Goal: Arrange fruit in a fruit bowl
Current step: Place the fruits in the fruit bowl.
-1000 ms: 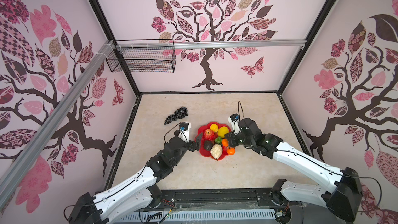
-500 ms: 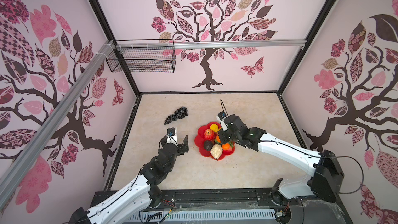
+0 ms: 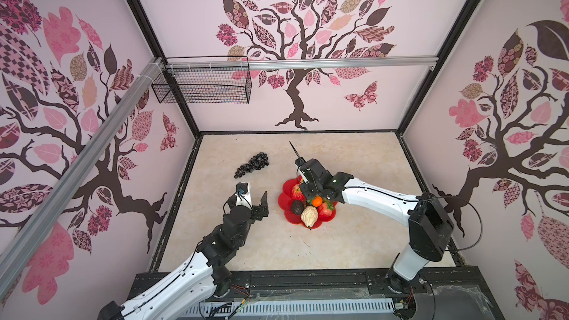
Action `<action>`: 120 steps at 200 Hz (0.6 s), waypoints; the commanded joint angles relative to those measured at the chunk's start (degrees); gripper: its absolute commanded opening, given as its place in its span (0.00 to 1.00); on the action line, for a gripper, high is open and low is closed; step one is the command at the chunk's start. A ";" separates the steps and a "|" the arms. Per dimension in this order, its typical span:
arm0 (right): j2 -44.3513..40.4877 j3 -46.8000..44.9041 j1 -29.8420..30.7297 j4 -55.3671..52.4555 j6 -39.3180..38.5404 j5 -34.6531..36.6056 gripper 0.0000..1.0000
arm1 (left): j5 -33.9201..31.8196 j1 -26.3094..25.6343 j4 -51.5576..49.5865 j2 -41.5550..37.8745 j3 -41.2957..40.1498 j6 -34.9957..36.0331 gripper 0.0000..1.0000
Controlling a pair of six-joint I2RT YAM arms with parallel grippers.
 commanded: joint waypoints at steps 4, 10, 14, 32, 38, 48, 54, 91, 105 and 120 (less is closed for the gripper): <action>1.91 2.81 0.17 -2.62 0.62 -0.45 0.02 | -0.60 0.02 -0.05 -0.26 -1.49 0.32 0.92; 1.91 2.70 0.17 -2.63 0.78 -0.82 0.02 | -0.60 0.04 -0.09 -0.18 -1.43 0.33 0.92; 1.91 2.56 0.25 -2.66 0.79 -0.96 0.02 | -0.60 0.04 -0.13 -0.05 -1.37 0.31 0.92; 2.25 2.00 0.33 -2.67 0.55 -1.58 0.03 | -0.59 0.01 -0.20 0.07 -1.26 0.24 0.92; 2.41 1.86 0.39 -2.77 0.26 -1.50 0.03 | -0.60 0.03 -0.25 0.03 -1.32 0.23 0.92; 2.52 1.80 0.61 -2.90 -0.36 -0.88 0.03 | -0.61 0.05 -0.29 -0.05 -1.30 0.24 0.92; 2.51 1.73 0.82 -2.98 -0.79 -0.08 0.03 | -0.53 0.05 -0.27 -0.18 -1.33 0.20 0.92; 2.99 1.52 1.73 -2.53 -3.58 0.32 0.05 | -0.69 0.04 0.11 -0.59 -1.68 0.20 0.92; 3.39 1.57 2.40 -2.65 -4.00 0.68 0.05 | -0.78 0.00 0.02 -0.32 -1.53 0.32 0.92; 3.36 0.93 2.89 -1.69 -4.46 0.71 0.06 | -0.86 0.01 -0.04 -0.12 -1.43 0.41 0.92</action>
